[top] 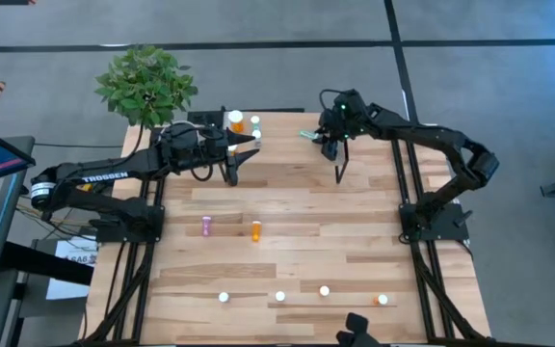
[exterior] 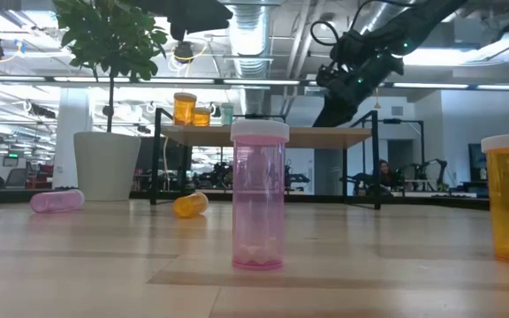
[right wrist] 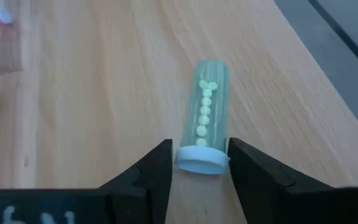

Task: Pick and place medicine bottles onto shelf by color
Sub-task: Adjust the green pill bottle on the shelf

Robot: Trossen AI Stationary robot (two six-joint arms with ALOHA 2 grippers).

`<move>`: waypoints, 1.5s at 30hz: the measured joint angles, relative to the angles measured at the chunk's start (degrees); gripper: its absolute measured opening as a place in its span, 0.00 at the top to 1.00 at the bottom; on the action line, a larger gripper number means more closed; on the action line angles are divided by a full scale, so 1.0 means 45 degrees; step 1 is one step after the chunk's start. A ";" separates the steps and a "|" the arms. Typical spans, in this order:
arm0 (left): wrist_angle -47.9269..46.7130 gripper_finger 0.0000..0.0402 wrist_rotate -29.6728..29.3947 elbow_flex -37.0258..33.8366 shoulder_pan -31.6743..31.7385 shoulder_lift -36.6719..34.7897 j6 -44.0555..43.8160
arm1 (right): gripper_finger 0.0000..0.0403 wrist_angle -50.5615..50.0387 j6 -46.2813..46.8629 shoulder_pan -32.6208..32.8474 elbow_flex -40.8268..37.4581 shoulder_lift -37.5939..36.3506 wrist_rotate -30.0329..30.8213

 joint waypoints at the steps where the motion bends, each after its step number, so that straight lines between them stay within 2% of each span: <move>1: 0.0004 0.61 0.0000 0.0005 0.0000 0.0000 0.0005 | 0.56 0.0009 0.0014 0.0002 0.0000 0.0000 0.0200; 11: -0.0141 0.61 -0.0010 0.0005 0.0000 0.0005 -0.0243 | 0.71 0.0031 0.0277 0.0099 0.0000 -0.0069 0.0531; 14: -0.0221 0.61 0.0026 0.0010 -0.0004 0.0005 -0.0590 | 0.72 -0.0003 0.0550 0.0183 0.0000 -0.0300 0.0523; 19: -0.0206 0.61 0.0943 0.0015 -0.0038 0.0010 -0.0891 | 0.68 -0.0005 0.0773 0.0515 0.0000 -0.1019 0.0517; 27: -0.0242 0.55 0.0940 0.0311 -0.0736 0.0334 -0.0568 | 0.68 0.0049 0.1396 0.1774 0.0000 -0.2467 0.0508; 30: -0.0305 0.53 0.0616 0.0891 -0.0999 0.0874 -0.0113 | 0.67 0.0003 0.1467 0.2399 0.0000 -0.2840 0.0513; 34: -0.1605 0.50 0.0237 0.2124 -0.1113 0.1780 0.0361 | 0.66 0.0027 0.1578 0.3200 0.0000 -0.3261 0.0582; 38: -0.2733 0.48 -0.0170 0.3238 -0.1281 0.2311 0.0369 | 0.66 -0.0012 0.1590 0.3805 0.0000 -0.3322 0.1609; 45: -0.3910 0.46 -0.2824 0.4290 -0.1975 0.3050 0.0495 | 0.65 -0.0089 0.1588 0.4209 0.0000 -0.3274 0.1884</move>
